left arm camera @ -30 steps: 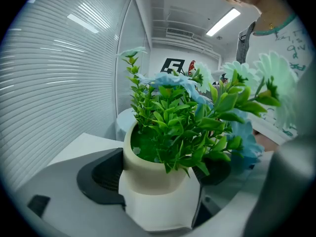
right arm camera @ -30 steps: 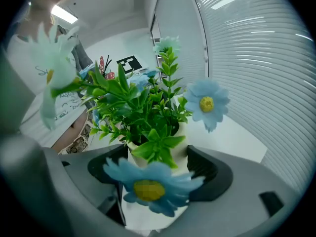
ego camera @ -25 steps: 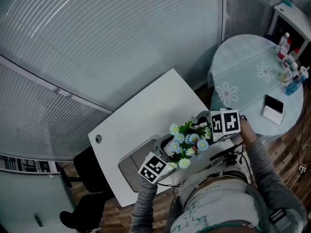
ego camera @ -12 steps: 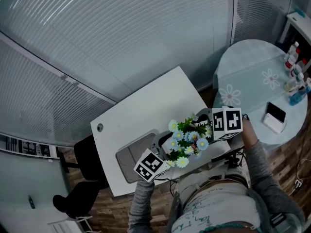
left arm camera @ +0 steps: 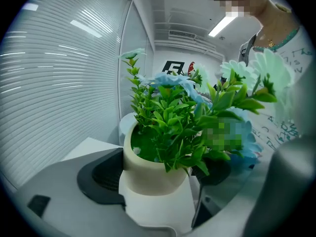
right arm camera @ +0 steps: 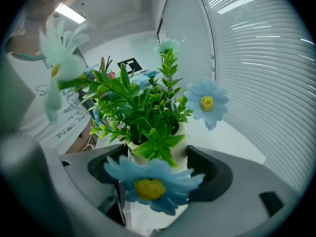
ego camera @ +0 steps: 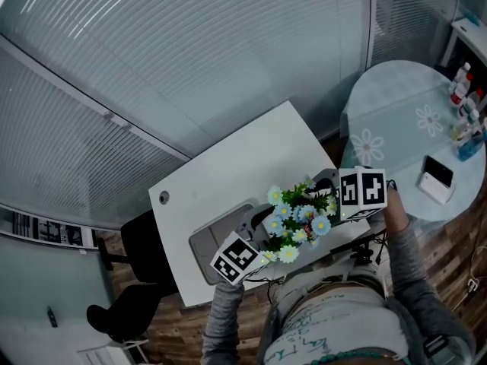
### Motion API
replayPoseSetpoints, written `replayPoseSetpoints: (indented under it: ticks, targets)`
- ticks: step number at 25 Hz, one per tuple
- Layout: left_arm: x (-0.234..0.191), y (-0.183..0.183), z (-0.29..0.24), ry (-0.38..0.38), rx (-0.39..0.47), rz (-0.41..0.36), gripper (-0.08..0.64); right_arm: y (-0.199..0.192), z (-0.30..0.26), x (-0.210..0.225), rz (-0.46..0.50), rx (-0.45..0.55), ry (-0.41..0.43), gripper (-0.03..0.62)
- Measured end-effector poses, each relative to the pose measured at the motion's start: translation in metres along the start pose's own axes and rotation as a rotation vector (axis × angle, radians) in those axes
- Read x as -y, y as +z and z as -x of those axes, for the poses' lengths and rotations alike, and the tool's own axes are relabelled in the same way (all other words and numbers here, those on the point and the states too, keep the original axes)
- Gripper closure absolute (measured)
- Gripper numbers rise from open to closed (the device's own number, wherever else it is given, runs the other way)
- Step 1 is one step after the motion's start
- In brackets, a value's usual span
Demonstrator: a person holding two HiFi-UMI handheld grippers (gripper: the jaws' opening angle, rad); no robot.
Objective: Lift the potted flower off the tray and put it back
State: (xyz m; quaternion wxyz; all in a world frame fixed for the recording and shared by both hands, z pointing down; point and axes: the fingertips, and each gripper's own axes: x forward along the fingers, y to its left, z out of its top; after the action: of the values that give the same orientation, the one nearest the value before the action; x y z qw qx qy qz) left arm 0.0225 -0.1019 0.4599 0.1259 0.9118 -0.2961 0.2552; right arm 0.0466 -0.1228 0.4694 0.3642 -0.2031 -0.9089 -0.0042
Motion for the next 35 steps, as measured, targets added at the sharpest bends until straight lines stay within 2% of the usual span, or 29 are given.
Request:
replayPoseSetpoints:
  ticks: [8, 15, 35]
  targets:
    - [-0.008, -0.025, 0.038, -0.007, -0.001, -0.004, 0.132, 0.029, -0.035, -0.004, -0.006, -0.009, -0.004, 0.230]
    - [-0.016, -0.048, 0.071, 0.020, 0.018, -0.001, 0.132, 0.054, -0.068, -0.008, 0.010, -0.024, 0.012, 0.230]
    - [-0.025, -0.092, 0.123, 0.074, 0.032, 0.026, 0.132, 0.092, -0.125, -0.014, 0.059, -0.061, 0.046, 0.230]
